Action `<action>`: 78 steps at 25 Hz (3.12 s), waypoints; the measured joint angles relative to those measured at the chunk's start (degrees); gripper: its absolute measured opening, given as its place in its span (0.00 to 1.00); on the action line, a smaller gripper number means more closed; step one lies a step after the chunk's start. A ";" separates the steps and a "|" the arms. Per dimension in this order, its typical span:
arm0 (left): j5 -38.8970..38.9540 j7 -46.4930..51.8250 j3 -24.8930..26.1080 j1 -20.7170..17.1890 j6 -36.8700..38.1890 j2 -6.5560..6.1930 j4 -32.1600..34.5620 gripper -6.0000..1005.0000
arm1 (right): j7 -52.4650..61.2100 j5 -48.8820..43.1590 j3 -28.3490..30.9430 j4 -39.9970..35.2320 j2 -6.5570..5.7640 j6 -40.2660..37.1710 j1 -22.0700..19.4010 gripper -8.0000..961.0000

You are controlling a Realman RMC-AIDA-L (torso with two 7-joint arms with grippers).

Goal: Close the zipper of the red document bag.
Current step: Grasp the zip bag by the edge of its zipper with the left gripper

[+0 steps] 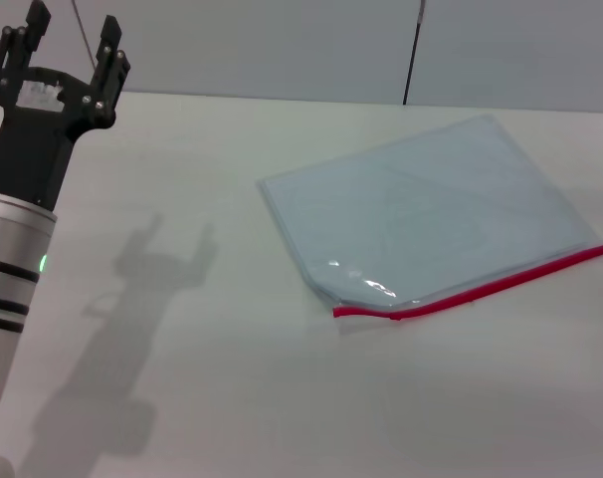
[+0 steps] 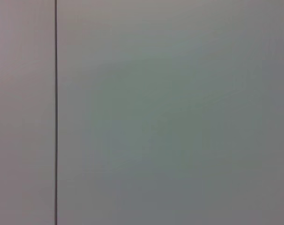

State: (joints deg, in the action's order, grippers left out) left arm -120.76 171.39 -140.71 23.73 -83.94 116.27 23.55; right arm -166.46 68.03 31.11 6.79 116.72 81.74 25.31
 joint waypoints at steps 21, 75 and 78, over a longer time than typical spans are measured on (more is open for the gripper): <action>-0.12 0.09 -0.10 0.25 15.83 -2.71 9.41 0.70 | 0.00 -0.25 0.00 -0.09 0.00 0.01 -0.09 0.91; -39.35 -28.67 14.14 2.47 125.39 -0.24 56.29 0.61 | 0.00 -0.17 0.00 -0.38 -0.08 0.51 -0.18 0.85; -39.37 -29.10 13.22 2.48 122.65 -0.25 54.76 0.60 | 0.00 -0.20 0.00 -0.38 -0.09 0.53 -0.18 0.85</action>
State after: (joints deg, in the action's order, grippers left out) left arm -160.13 142.29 -127.48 26.21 38.72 116.02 78.31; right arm -166.47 67.83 31.11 6.41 116.63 82.26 25.13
